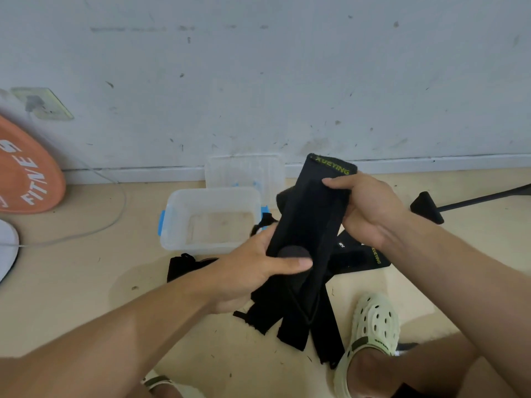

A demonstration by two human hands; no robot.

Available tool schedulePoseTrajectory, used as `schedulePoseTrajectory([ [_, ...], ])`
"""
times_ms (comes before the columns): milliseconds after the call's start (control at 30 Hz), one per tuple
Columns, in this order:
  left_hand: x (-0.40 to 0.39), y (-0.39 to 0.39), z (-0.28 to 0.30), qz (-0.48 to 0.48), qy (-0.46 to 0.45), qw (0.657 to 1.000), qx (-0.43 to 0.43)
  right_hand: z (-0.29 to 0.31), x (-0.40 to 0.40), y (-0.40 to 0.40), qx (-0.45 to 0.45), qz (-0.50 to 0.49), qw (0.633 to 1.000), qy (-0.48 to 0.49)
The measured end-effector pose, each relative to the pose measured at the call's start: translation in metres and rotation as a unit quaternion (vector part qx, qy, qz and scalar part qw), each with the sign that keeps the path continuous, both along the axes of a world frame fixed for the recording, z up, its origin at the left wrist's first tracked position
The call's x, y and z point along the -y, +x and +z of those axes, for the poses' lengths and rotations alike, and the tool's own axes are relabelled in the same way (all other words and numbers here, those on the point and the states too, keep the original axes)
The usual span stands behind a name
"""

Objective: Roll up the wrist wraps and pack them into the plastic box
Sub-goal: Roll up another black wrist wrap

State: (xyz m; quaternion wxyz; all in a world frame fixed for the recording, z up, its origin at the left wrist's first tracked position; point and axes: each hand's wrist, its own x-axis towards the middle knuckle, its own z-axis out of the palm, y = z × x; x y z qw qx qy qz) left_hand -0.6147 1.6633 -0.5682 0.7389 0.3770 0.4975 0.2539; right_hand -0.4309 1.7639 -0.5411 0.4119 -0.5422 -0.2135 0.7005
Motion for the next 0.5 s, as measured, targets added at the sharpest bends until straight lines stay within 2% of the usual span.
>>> schedulePoseTrajectory([
  [100,0.010,0.004,-0.009,-0.067,-0.064,0.996,-0.008,0.004,-0.013,0.006,0.037,-0.021,0.998,0.039],
  [167,0.015,0.007,-0.015,-0.031,-0.047,0.997,-0.049,0.006,-0.016,0.008,0.080,-0.012,0.994,0.066],
  [267,0.014,0.004,-0.018,0.012,-0.026,0.995,-0.090,0.002,-0.012,0.006,0.066,0.037,0.992,0.105],
  [367,0.008,0.001,-0.016,0.063,-0.021,0.994,-0.086,-0.005,-0.002,0.001,0.092,0.140,0.976,0.137],
  [500,0.001,0.000,-0.012,0.122,0.053,0.982,-0.134,-0.014,0.017,-0.008,0.145,0.237,0.950,0.147],
])
